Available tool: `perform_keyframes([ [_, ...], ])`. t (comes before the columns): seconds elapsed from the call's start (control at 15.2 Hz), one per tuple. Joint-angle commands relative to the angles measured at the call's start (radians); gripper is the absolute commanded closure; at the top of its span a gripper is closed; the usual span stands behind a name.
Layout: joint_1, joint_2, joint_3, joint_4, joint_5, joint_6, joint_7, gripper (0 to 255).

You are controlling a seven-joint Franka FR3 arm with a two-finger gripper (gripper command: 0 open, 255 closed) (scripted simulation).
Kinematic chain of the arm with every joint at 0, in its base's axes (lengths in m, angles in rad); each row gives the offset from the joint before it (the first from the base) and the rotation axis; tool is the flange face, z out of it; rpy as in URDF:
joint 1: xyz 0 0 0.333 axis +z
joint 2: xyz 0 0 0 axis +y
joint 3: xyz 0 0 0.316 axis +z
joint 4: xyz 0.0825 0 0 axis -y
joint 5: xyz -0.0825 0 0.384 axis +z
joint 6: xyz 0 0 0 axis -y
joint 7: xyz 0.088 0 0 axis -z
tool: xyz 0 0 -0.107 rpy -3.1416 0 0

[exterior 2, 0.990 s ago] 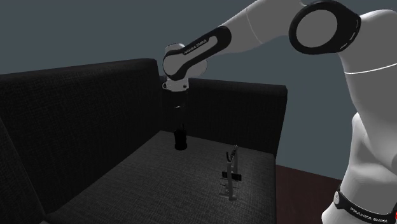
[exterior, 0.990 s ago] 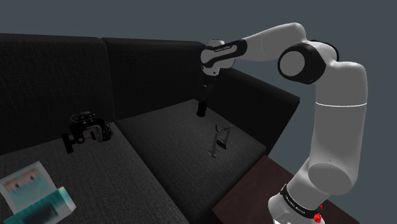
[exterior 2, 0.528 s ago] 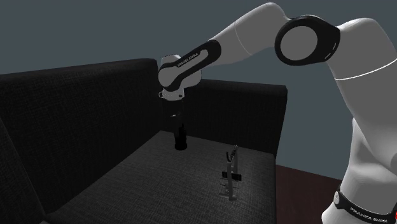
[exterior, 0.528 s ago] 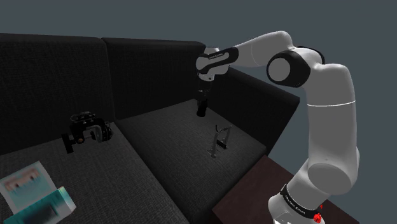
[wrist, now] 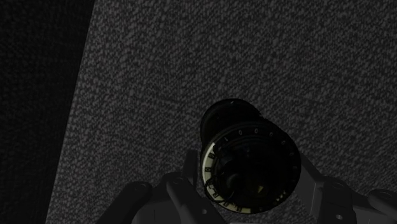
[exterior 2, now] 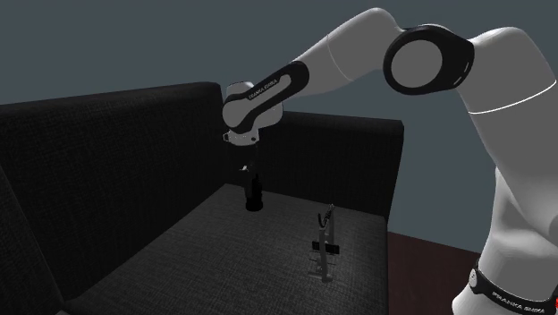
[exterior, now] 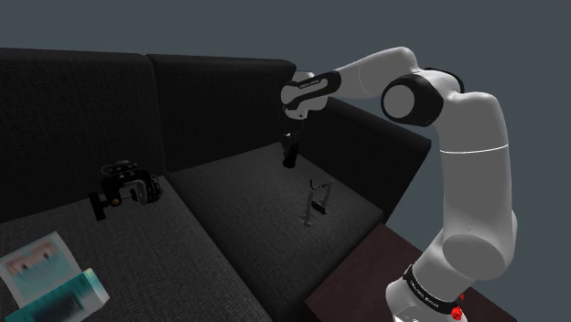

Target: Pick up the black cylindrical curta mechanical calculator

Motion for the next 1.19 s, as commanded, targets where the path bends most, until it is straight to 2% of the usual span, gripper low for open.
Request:
perform_keyframes([
  [0.0,0.0,0.001,0.0,-0.001,0.0,0.0,0.0,255],
  [0.33,0.0,0.001,0.0,0.0,0.0,-0.001,0.0,255],
  [1.12,0.002,-0.062,-0.008,0.067,-0.015,-0.129,0.014,255],
])
